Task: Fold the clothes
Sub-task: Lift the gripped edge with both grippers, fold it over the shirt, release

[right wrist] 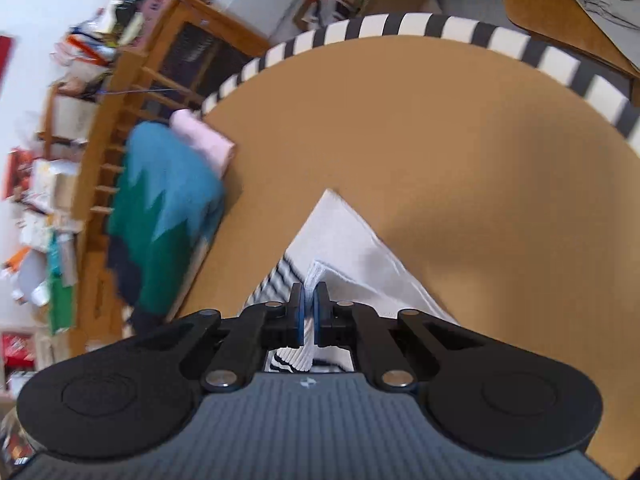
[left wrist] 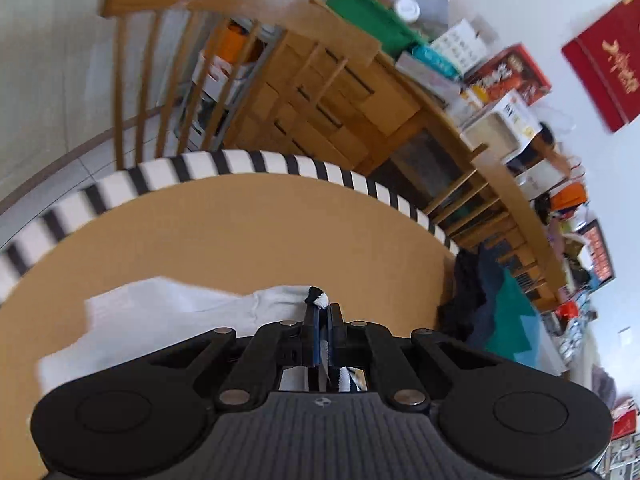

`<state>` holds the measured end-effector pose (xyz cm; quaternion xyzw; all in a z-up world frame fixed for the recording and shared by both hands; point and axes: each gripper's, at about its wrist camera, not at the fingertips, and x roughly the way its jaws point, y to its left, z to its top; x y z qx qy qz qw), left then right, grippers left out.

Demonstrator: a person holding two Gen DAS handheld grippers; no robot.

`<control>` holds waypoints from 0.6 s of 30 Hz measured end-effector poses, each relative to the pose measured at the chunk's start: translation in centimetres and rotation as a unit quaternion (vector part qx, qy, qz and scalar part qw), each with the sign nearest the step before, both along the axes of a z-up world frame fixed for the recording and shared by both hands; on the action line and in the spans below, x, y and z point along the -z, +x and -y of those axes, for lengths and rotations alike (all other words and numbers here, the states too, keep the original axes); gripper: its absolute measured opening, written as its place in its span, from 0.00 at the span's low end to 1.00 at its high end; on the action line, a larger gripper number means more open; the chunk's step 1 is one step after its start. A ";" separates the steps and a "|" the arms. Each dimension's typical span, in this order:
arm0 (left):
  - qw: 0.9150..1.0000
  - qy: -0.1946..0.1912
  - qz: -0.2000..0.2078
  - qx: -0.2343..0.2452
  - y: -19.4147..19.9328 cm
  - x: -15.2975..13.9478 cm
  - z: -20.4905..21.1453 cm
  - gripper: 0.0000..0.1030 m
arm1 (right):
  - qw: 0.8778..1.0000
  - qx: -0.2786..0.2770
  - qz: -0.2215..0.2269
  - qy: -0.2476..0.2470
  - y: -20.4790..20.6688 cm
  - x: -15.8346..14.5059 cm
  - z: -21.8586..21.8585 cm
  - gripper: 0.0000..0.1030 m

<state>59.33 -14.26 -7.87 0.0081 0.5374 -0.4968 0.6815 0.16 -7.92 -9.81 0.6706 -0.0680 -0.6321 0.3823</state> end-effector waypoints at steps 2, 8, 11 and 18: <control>1.000 0.008 -0.003 -0.008 0.0 1.4 1.7 0.04 | 1.000 0.017 0.000 0.011 0.0 1.2 1.7 0.04; 0.999 0.016 -0.030 -0.011 1.1 3.7 3.2 0.04 | 0.999 0.032 0.011 -0.008 0.0 0.6 3.4 0.04; 0.999 0.014 -0.040 -0.013 2.0 4.2 3.0 0.04 | 0.999 0.042 -0.003 -0.013 -0.5 -0.4 3.5 0.04; 0.999 0.019 -0.022 -0.015 2.2 6.2 5.6 0.04 | 0.996 0.079 -0.007 0.035 -1.2 2.3 5.9 0.04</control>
